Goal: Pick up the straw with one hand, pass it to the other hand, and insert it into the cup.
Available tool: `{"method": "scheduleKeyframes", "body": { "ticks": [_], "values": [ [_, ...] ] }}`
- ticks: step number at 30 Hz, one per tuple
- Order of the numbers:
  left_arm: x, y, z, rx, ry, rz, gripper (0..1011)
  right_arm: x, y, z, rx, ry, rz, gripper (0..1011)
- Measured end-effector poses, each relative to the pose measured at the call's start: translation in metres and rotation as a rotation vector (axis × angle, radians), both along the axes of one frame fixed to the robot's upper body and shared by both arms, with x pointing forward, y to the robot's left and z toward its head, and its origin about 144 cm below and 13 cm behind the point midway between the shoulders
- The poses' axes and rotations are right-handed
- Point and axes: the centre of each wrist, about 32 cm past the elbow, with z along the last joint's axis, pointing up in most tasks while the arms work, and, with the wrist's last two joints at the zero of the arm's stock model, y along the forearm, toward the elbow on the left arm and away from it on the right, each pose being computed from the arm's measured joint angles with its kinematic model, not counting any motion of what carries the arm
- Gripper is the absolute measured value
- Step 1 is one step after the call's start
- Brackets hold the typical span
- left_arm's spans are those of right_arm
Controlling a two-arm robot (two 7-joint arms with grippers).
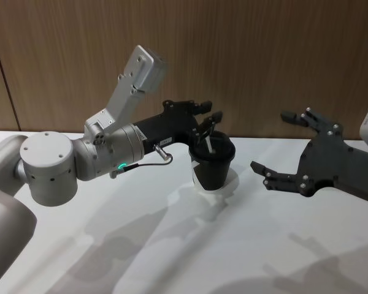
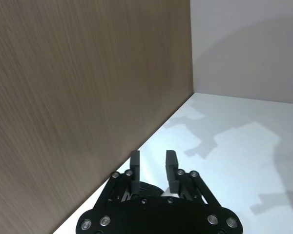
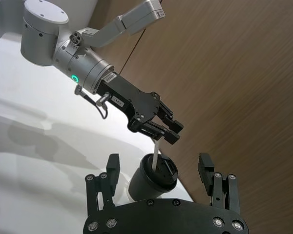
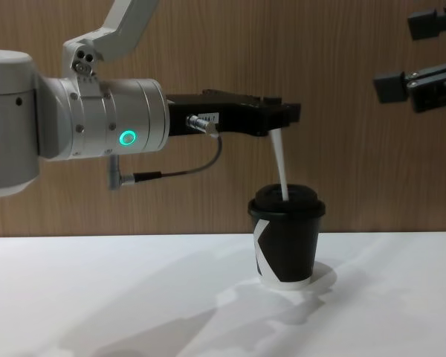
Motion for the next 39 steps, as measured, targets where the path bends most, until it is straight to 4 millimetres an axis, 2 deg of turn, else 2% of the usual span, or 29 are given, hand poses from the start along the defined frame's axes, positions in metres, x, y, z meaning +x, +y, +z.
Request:
{"method": "scheduleKeyframes", "body": {
  "ticks": [2, 5, 6, 8, 10, 13, 15, 16, 23, 25, 39],
  "values": [
    [0.001, 0.000, -0.001, -0.001, 0.002, -0.001, 327, 0.000, 0.000, 0.000, 0.000, 0.000, 0.000, 1001],
    [0.001, -0.001, -0.001, -0.002, 0.004, -0.003, 455, 0.000, 0.000, 0.000, 0.000, 0.000, 0.000, 1001],
    [0.001, -0.001, -0.001, -0.002, 0.004, -0.003, 455, 0.000, 0.000, 0.000, 0.000, 0.000, 0.000, 1001],
    [0.001, -0.001, -0.002, -0.002, 0.005, -0.003, 552, 0.000, 0.000, 0.000, 0.000, 0.000, 0.000, 1001],
    [0.001, -0.001, -0.002, -0.002, 0.006, -0.003, 585, 0.000, 0.000, 0.000, 0.000, 0.000, 0.000, 1001],
    [0.002, -0.001, -0.003, -0.003, 0.007, -0.004, 695, 0.000, 0.000, 0.000, 0.000, 0.000, 0.000, 1001],
    [0.002, -0.001, -0.003, -0.003, 0.007, -0.004, 732, 0.000, 0.000, 0.000, 0.000, 0.000, 0.000, 1001],
    [0.002, -0.001, -0.003, -0.003, 0.007, -0.004, 789, 0.000, 0.000, 0.000, 0.000, 0.000, 0.000, 1001],
    [-0.002, 0.000, -0.006, -0.010, 0.005, -0.010, 979, 0.002, 0.002, 0.004, 0.025, -0.004, -0.011, 1001],
    [-0.003, 0.001, -0.007, -0.013, 0.004, -0.012, 1003, 0.003, 0.003, 0.006, 0.043, -0.005, -0.021, 1001],
    [-0.014, 0.002, -0.018, -0.055, -0.031, -0.029, 1003, 0.009, 0.016, 0.027, 0.206, 0.022, -0.082, 1001]
  ]
}}
